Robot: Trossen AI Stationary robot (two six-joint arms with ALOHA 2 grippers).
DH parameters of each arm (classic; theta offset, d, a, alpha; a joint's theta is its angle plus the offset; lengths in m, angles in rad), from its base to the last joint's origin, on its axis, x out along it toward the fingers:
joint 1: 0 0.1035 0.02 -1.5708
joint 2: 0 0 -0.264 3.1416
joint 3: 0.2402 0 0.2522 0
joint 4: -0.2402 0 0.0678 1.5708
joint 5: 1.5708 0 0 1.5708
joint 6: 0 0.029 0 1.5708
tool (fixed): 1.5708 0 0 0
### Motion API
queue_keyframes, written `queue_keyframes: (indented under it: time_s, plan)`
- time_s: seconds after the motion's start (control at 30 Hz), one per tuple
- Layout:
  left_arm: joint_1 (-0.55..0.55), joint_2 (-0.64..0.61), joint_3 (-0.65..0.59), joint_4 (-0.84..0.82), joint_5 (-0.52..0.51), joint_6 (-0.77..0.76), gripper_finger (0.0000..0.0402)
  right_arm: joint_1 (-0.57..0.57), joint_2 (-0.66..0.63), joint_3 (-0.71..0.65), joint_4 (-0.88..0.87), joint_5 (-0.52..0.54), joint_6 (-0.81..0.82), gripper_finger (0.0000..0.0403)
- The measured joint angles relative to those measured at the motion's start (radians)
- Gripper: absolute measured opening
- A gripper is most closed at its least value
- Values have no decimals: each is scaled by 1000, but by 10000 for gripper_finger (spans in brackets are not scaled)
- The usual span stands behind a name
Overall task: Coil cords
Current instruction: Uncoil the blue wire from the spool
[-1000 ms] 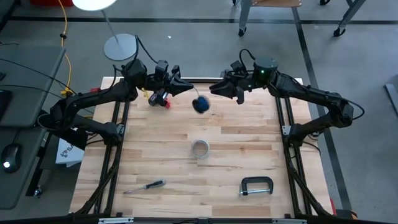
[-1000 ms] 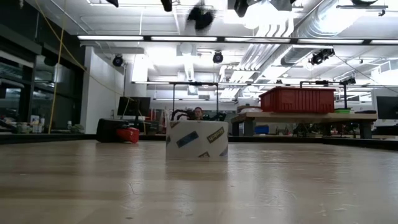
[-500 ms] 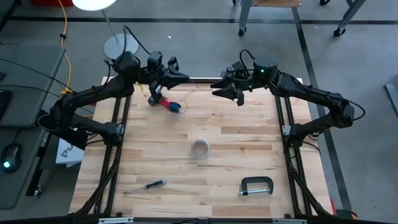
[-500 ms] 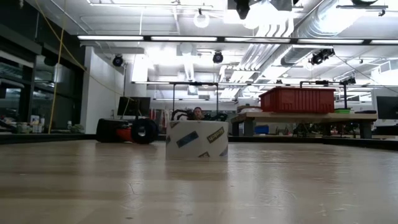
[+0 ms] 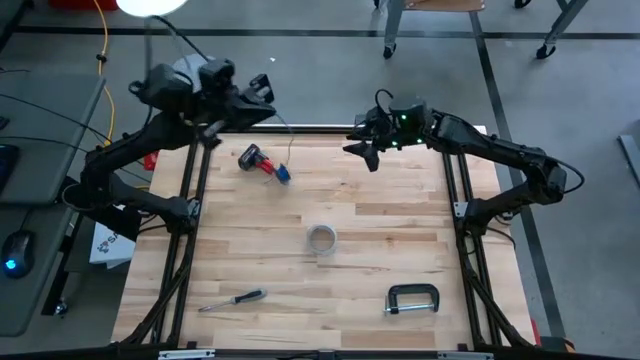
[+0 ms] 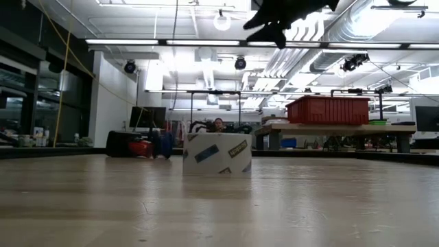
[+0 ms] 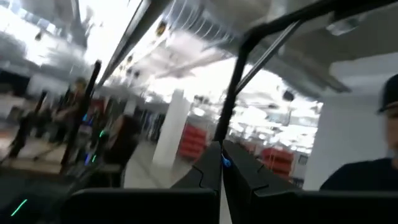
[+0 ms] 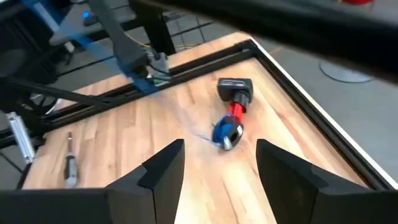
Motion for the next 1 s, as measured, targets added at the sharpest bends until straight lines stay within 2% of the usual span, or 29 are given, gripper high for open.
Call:
queue_keyframes:
  time_s: [0.27,0.4,0.53,0.63,0.8,1.0]
  plan:
    - [-93,35,253,-3,-153,126,0,-12,145,0,21,-28,17,190]
    - [-115,93,390,-13,-163,148,0,-3,220,0,38,-88,-3,190]
    - [-118,132,492,-126,-145,151,0,15,291,0,130,-91,-80,190]
    - [-118,135,514,-249,-155,215,0,19,344,0,245,-91,-55,190]
    - [-118,140,515,-365,-187,277,0,14,412,0,343,-61,157,190]
    - [-116,166,515,-403,-197,278,0,40,450,-1,368,-51,157,190]
